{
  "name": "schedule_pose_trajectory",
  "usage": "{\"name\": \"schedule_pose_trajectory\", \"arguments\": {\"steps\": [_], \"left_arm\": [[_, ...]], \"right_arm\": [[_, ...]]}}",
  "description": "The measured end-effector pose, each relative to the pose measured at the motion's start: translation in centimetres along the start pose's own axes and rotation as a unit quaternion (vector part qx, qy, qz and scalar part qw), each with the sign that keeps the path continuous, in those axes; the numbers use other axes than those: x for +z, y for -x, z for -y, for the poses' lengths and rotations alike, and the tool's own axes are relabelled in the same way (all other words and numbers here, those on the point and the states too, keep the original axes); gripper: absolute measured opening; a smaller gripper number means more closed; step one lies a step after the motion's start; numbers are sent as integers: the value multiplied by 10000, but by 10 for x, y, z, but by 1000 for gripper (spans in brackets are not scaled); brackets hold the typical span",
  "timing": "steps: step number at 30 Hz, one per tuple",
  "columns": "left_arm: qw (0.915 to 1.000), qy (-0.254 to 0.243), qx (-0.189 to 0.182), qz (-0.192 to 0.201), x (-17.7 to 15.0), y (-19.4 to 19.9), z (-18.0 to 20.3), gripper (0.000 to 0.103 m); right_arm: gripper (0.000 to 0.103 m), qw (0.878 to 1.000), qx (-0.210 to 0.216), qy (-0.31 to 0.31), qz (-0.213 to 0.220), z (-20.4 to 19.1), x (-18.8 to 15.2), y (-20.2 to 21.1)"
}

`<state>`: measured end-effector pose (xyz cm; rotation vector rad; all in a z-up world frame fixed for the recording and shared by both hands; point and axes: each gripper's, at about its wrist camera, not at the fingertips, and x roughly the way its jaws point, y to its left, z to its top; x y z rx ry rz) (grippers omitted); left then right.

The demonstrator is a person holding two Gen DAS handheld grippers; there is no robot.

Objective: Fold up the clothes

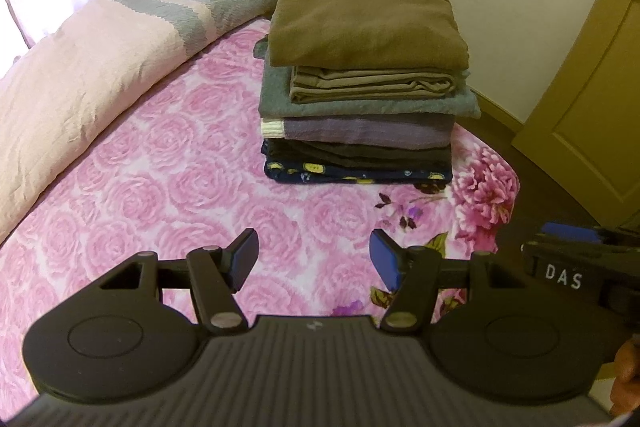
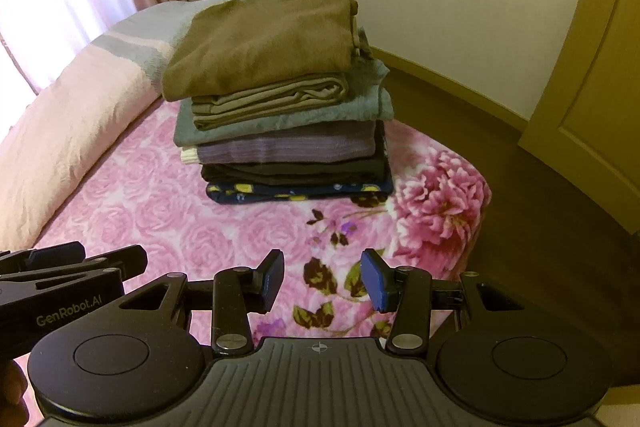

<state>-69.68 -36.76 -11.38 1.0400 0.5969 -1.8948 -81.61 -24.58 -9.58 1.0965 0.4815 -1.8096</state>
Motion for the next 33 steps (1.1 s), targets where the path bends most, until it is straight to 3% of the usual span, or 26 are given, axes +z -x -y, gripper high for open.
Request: {"name": "schedule_pose_trajectory", "arguments": {"steps": [33], "left_arm": [[9997, -118, 38, -229, 40, -53, 7, 58]], "right_arm": [[46, 9993, -121, -134, -332, 2, 26, -53]]}}
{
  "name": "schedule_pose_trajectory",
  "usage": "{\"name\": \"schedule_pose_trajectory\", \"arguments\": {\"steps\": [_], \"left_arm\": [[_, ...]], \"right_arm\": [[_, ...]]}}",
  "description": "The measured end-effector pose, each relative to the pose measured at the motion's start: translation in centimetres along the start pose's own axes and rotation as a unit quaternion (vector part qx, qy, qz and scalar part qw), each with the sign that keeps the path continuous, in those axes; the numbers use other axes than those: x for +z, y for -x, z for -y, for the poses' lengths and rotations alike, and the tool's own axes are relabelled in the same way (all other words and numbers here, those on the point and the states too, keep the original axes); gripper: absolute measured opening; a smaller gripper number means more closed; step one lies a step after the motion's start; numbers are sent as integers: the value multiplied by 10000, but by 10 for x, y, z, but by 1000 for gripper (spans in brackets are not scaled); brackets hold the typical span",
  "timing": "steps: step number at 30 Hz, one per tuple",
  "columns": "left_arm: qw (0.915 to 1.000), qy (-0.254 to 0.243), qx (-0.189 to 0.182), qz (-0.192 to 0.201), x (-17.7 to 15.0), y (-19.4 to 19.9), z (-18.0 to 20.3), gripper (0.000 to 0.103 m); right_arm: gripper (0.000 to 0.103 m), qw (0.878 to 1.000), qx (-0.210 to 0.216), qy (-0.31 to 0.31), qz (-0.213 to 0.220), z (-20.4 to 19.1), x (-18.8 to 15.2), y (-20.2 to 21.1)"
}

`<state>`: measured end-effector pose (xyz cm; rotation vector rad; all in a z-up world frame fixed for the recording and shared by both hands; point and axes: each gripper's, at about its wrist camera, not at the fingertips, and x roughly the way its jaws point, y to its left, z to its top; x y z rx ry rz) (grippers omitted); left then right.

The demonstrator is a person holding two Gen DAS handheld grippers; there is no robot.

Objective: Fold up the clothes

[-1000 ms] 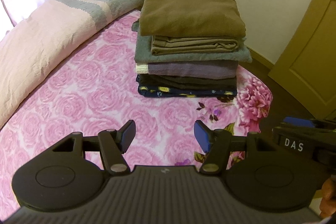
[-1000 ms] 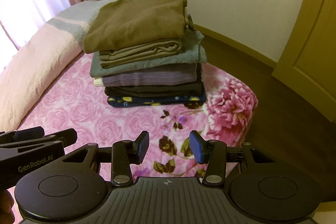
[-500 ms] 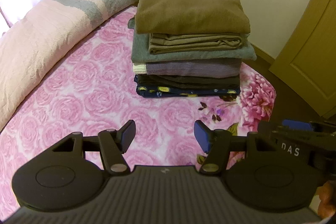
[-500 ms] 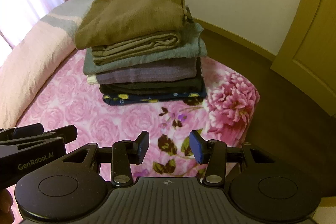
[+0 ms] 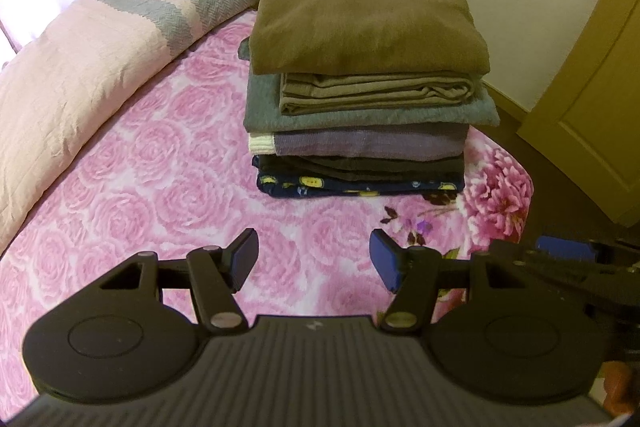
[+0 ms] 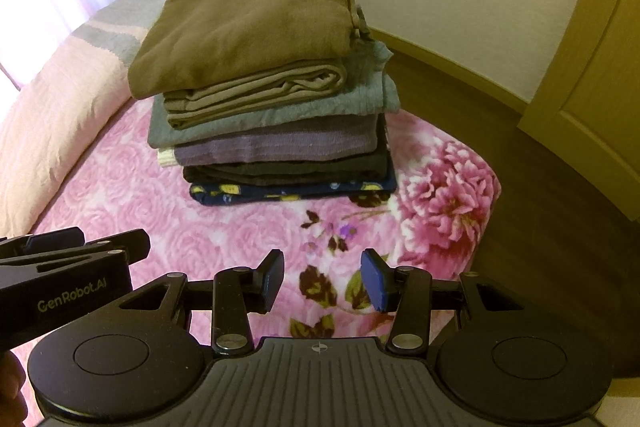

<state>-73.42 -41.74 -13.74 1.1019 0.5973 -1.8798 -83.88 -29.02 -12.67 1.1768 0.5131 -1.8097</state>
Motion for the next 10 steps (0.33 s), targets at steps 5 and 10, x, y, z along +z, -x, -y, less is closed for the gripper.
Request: {"name": "schedule_pose_trajectory", "arguments": {"steps": [5, 10], "left_arm": [[10000, 22, 10, 14, 7, -5, 4, 58], [9998, -74, 66, 169, 15, -5, 12, 58]], "right_arm": [[46, 10000, -2, 7, -4, 4, 8, -5], [46, 10000, -1, 10, 30, 8, 16, -5]]}}
